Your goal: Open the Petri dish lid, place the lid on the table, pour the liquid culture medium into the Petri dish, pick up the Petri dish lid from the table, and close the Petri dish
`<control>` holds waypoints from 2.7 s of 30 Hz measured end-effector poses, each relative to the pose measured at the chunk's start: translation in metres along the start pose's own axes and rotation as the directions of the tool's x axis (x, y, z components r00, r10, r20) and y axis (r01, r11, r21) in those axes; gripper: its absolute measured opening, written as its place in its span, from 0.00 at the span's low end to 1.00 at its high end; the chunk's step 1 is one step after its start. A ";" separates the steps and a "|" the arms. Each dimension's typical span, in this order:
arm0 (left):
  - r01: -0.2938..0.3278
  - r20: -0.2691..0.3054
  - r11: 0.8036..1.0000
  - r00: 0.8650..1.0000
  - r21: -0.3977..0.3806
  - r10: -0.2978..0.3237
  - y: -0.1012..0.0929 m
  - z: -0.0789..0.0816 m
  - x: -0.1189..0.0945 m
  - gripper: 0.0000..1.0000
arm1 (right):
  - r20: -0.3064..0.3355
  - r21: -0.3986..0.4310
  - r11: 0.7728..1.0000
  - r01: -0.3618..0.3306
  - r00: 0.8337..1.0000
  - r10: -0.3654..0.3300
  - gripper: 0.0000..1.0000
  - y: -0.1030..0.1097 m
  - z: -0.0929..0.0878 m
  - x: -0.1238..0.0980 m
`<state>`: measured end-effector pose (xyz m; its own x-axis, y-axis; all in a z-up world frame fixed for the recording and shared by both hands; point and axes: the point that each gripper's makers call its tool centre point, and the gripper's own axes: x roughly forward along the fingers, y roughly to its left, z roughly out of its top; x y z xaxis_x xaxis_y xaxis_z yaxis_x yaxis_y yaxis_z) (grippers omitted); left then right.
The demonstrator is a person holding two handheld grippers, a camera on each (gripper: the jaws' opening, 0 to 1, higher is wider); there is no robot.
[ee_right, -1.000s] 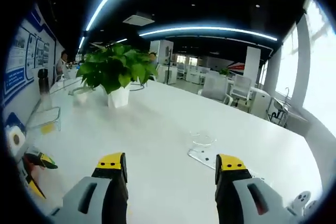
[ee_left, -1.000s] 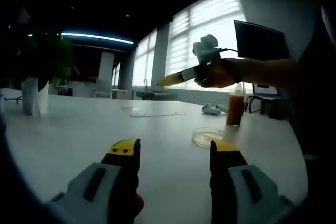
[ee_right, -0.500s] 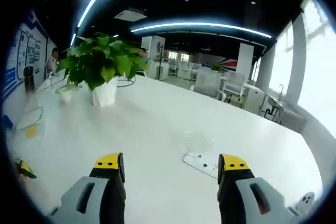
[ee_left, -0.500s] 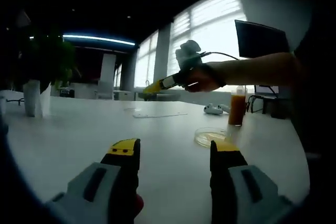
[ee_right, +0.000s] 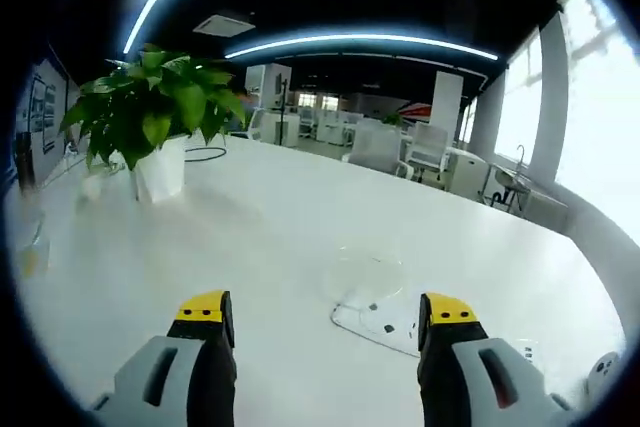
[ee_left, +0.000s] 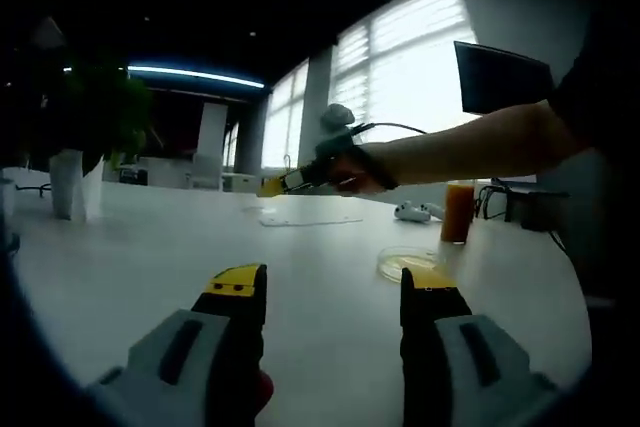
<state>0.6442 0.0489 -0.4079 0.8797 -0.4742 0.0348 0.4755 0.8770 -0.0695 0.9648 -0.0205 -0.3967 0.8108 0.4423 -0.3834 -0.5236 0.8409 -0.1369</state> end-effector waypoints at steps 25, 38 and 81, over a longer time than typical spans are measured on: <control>-0.016 0.025 0.999 1.000 -0.037 0.017 0.005 0.004 -0.003 0.45 | -0.067 0.148 0.977 0.152 0.987 -0.144 0.71 -0.019 -0.025 0.081; -0.021 0.029 0.997 0.999 -0.073 0.023 0.012 0.005 -0.002 0.45 | -0.076 0.159 0.965 0.208 0.977 -0.198 0.72 -0.032 -0.022 0.106; -0.007 0.037 0.996 0.999 -0.094 0.011 0.008 0.006 0.001 0.45 | -0.107 0.198 0.961 0.194 0.979 -0.176 0.65 -0.022 -0.039 0.093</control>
<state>0.6484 0.0560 -0.4021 0.8842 -0.4617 0.0707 0.4669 0.8692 -0.1628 1.0417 -0.0102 -0.4652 0.8572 0.2517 -0.4492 -0.2936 0.9556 -0.0248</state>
